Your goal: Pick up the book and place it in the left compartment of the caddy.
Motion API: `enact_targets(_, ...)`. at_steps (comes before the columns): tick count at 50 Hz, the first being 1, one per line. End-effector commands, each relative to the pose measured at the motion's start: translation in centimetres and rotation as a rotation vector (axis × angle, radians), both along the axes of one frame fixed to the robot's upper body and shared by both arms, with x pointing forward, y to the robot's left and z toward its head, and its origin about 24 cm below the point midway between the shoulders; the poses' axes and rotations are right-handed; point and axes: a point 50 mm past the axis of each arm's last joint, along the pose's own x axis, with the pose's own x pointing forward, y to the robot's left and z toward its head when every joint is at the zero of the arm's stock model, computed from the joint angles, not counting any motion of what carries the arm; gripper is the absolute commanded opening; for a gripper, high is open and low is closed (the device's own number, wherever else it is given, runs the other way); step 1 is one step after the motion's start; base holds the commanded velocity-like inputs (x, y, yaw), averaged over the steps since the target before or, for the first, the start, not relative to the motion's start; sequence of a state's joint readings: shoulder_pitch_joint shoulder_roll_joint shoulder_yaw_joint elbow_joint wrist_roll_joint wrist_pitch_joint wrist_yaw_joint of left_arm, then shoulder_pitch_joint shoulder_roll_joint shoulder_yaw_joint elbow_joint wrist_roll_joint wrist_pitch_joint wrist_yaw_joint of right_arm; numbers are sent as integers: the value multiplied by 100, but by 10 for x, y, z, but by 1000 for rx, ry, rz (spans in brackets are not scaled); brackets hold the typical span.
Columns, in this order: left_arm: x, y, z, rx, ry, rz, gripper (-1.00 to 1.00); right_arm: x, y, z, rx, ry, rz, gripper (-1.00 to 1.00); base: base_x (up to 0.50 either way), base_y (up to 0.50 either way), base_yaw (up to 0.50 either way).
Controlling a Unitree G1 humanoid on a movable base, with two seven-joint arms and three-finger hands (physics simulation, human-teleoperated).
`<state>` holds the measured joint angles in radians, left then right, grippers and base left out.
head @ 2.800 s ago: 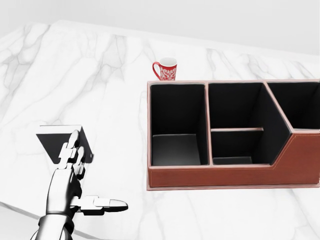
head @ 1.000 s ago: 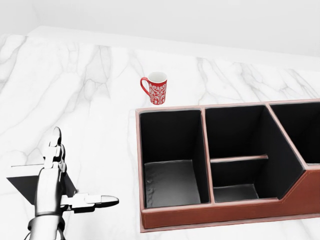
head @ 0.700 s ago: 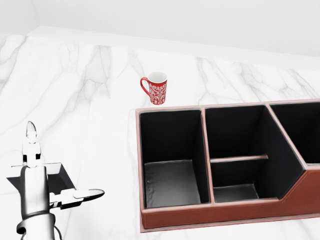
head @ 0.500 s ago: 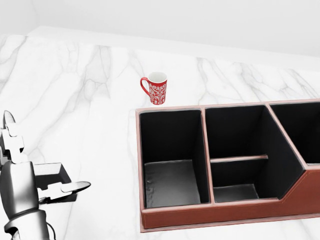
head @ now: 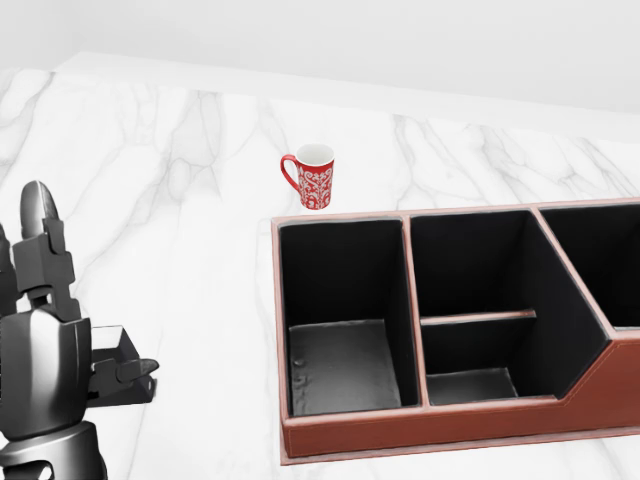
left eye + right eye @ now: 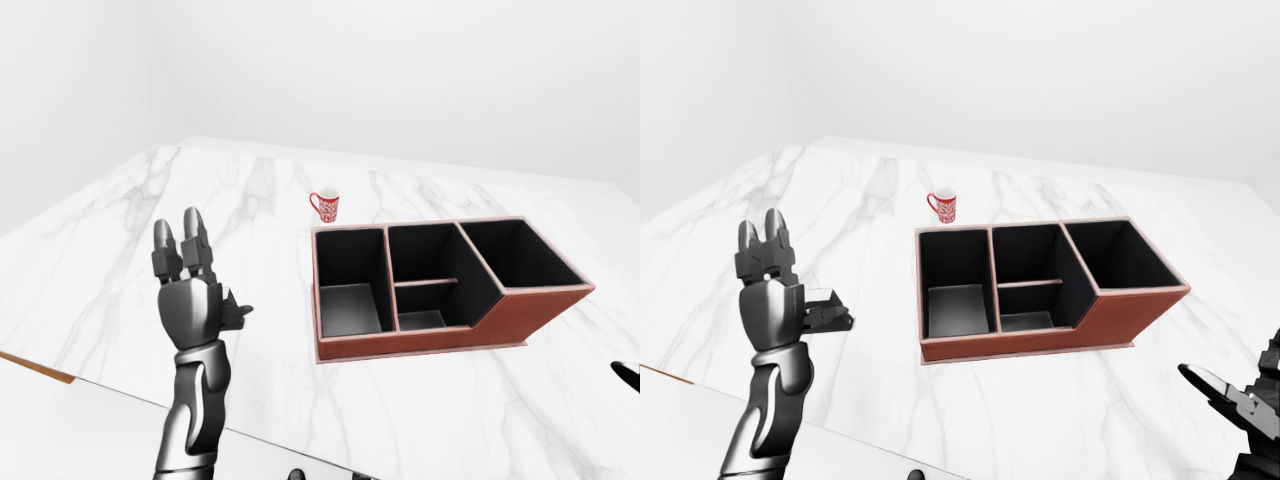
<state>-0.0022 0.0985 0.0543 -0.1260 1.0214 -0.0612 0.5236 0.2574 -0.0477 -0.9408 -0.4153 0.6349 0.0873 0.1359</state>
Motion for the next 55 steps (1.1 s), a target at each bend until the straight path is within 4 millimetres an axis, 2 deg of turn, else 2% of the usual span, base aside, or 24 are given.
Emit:
enact_targets(1, -10, -12, 13, 200, -45, 30, 100, -1, 0, 1, -4, -2, -4, 100, 0, 0, 0)
enact_targets(3, -10, -12, 13, 201, -46, 30, 100, -1, 0, 1, -4, -3, -4, 100, 0, 0, 0)
enact_targets(7, -16, -22, 16, 344, -44, 25, 100, 0, -1, -1, 0, 7, -4, 100, 0, 0, 0)
enact_targets(9, -16, -23, 17, 321, -51, 24, 100, 0, -1, -1, 0, 7, -6, 100, 0, 0, 0)
enact_targets(20, -15, -29, 19, 451, -80, 42, 100, 0, 0, 1, -7, 3, -13, 100, 0, 0, 0)
enact_targets(29, -12, -28, 12, 443, -48, 35, 100, -1, -1, 1, -13, 17, -25, 100, 0, 0, 0)
enact_targets(55, -13, -29, 15, 440, -59, 35, 100, 1, 0, -2, -16, 40, -19, 100, 0, 0, 0)
